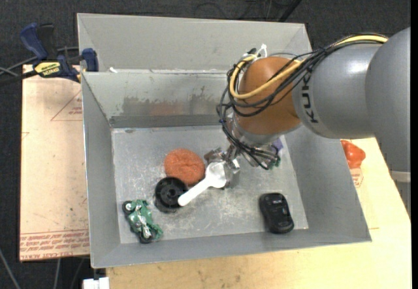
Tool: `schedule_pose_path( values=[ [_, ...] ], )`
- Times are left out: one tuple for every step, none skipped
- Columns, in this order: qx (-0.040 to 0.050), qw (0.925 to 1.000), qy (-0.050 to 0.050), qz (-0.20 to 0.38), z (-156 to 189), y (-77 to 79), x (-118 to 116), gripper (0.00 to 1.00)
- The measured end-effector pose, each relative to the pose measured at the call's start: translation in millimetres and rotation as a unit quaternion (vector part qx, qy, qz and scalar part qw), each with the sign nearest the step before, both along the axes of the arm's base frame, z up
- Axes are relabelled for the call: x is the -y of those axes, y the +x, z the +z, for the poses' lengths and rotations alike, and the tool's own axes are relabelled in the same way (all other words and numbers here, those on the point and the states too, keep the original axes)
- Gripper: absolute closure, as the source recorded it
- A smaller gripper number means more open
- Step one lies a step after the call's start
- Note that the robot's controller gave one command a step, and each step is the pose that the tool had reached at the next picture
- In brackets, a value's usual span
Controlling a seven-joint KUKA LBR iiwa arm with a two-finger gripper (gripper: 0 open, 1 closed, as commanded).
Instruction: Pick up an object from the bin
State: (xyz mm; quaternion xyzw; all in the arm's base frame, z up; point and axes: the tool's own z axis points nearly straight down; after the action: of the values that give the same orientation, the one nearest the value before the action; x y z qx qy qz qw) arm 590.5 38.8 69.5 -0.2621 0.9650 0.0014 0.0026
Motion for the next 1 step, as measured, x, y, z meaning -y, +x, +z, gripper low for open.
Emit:
schedule_pose_path(
  values=[
    [0.0001,1.0000,0.000,0.000,0.6,0.0,0.0,1.00]
  ],
)
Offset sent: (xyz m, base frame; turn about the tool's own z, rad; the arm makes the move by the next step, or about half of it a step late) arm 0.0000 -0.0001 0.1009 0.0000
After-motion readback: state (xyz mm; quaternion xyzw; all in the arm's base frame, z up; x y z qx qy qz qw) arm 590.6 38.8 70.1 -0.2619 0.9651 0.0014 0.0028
